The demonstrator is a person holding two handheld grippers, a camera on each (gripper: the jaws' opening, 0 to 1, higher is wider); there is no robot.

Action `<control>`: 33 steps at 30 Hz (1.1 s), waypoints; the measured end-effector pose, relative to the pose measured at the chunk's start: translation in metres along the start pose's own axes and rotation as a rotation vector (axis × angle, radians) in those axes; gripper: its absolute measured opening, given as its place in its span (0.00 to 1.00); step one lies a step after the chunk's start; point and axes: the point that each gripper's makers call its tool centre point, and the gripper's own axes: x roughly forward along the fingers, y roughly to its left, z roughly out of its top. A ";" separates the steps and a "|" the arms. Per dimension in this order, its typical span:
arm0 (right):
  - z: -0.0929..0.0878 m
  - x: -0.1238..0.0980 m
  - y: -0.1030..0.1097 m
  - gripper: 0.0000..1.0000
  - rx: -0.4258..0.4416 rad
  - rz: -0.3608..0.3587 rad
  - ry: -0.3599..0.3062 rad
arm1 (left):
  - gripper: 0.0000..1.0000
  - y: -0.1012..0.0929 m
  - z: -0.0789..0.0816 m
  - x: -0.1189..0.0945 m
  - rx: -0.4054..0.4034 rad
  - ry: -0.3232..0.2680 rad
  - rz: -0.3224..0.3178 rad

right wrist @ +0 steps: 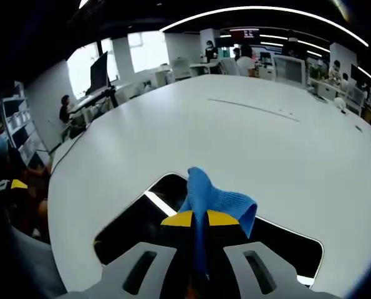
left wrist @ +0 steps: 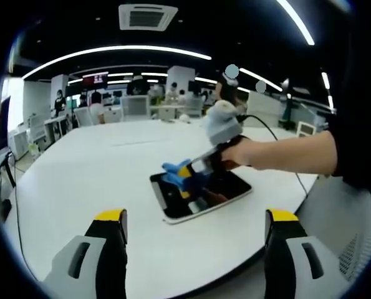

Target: Wipe the mirror surface with the cleaning cloth until all visible marks leave the cleaned area.

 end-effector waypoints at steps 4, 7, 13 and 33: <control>0.000 0.000 -0.001 0.01 0.004 0.002 0.001 | 0.91 0.000 0.001 0.000 0.002 -0.007 -0.002; 0.002 0.002 0.001 0.01 0.012 0.002 -0.004 | 0.92 0.000 0.000 0.000 0.003 -0.004 -0.003; 0.005 0.007 0.009 0.01 0.022 0.012 -0.008 | 0.92 -0.002 0.000 0.001 0.005 -0.003 -0.012; 0.017 0.025 0.038 0.01 0.023 0.072 -0.027 | 0.91 -0.001 0.002 0.000 0.000 -0.015 -0.006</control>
